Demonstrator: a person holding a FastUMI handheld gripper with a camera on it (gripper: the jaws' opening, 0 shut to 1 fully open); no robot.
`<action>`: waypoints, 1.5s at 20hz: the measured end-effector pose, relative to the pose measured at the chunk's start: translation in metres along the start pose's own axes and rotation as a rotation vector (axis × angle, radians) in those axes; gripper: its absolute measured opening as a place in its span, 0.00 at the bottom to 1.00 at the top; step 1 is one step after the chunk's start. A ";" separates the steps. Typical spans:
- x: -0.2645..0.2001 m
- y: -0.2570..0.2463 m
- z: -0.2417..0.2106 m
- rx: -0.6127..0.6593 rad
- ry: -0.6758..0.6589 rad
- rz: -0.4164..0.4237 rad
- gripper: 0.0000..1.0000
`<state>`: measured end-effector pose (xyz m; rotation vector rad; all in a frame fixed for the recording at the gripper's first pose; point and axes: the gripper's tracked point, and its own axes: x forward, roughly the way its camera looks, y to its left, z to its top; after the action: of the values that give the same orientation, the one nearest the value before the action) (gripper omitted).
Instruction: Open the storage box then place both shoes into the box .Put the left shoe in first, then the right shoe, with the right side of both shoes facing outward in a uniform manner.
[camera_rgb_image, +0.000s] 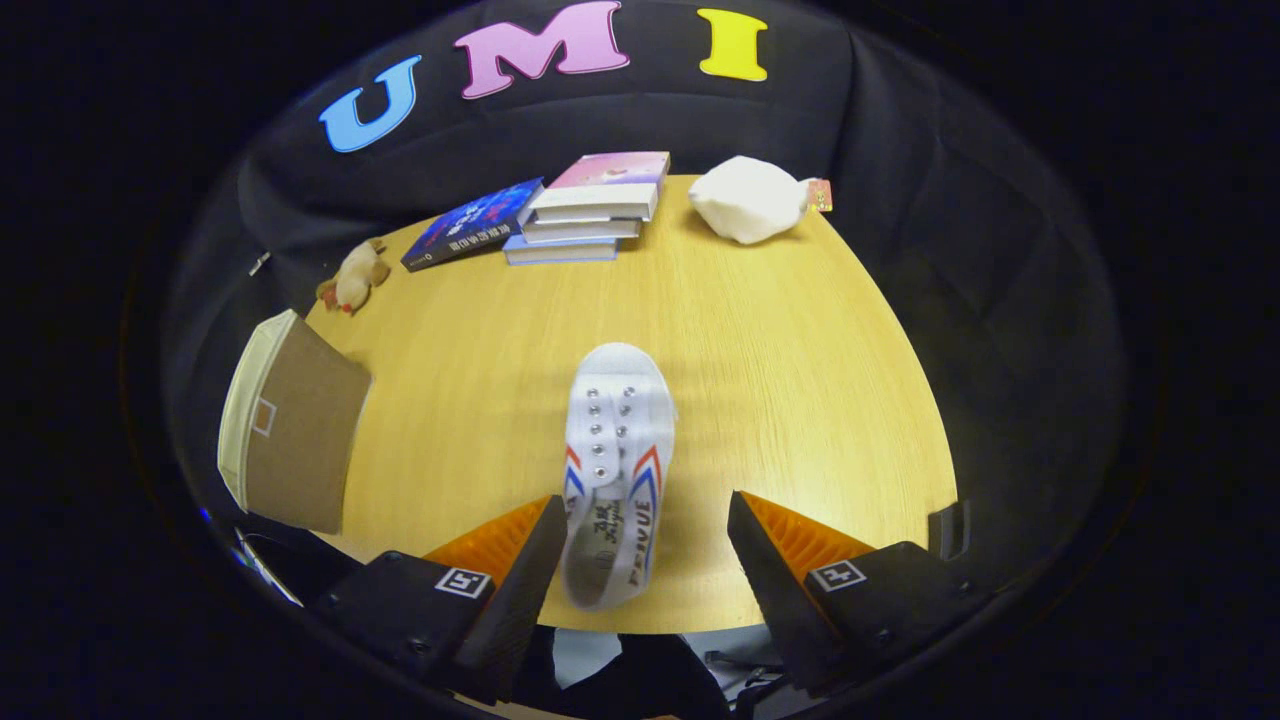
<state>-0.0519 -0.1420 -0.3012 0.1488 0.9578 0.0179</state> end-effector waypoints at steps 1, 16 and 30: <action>0.009 -0.005 -0.006 -0.004 0.023 0.007 0.99; 0.068 0.011 -0.020 0.011 0.174 0.132 0.51; 0.045 0.010 -0.018 0.149 0.184 0.071 0.07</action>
<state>-0.0401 -0.1268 -0.3469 0.3231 1.1377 0.0263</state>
